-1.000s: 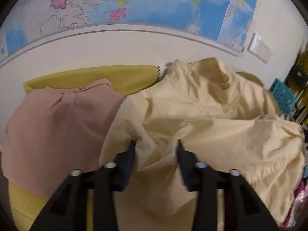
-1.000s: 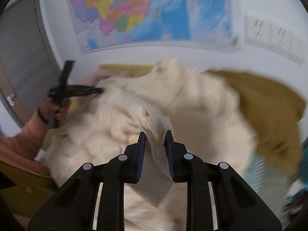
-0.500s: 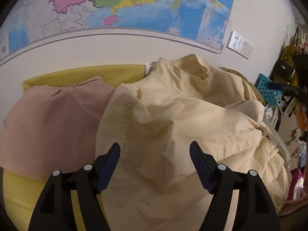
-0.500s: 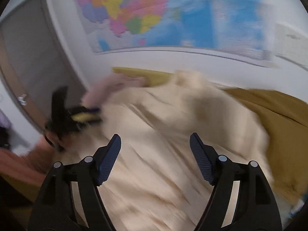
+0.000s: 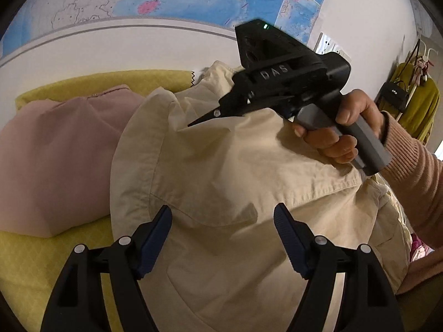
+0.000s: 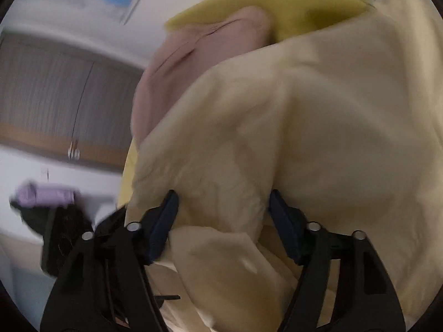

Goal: Fold large clothes

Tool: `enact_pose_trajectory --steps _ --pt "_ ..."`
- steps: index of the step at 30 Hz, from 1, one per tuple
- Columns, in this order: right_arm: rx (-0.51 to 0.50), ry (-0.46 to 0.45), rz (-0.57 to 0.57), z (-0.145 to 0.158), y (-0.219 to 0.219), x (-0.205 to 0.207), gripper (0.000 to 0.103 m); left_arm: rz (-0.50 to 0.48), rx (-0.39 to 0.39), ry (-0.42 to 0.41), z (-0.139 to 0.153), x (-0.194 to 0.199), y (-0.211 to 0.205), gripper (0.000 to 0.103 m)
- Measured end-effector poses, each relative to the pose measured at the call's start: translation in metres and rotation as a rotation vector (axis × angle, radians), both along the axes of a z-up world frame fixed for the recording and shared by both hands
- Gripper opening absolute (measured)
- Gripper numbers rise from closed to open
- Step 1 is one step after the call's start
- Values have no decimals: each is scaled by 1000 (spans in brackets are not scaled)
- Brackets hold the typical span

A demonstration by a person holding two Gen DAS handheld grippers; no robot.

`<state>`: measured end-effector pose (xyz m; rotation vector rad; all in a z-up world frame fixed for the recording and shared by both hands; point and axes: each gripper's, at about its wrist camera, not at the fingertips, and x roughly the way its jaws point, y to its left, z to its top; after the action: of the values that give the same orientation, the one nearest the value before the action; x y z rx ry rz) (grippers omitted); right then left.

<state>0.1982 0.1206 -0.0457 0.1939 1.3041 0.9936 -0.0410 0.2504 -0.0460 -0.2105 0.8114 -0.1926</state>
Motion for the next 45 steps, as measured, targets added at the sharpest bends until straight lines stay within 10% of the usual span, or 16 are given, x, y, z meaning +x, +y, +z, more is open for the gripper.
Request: enact_pose_trajectory --steps 3,13,19,22,27,35,37,39,45 --pt "34 -126 54 22 3 -8 9 3 -11 -3 -3 -1 2 76" --pt "98 -342 -73 66 -33 0 7 21 -89 32 -22 3 17 87" --pt "6 -327 -171 47 -45 15 28 39 -61 55 -18 -4 14 87" --pt "71 -331 -127 61 -54 2 80 39 -35 38 -8 -10 15 87" --pt "-41 -343 -10 41 -34 -8 16 24 -43 -14 14 -8 13 87" --pt "-10 -576 3 74 -6 -12 8 -26 12 -61 32 14 -20 87" --pt "-97 -549 -11 58 -1 -3 15 -39 34 -32 27 20 -24 87" --pt "-156 -516 -67 43 -10 2 50 -55 41 -3 20 26 -28 87" --pt "-83 -562 -224 70 -101 -41 57 -61 0 -60 37 29 -25 87"
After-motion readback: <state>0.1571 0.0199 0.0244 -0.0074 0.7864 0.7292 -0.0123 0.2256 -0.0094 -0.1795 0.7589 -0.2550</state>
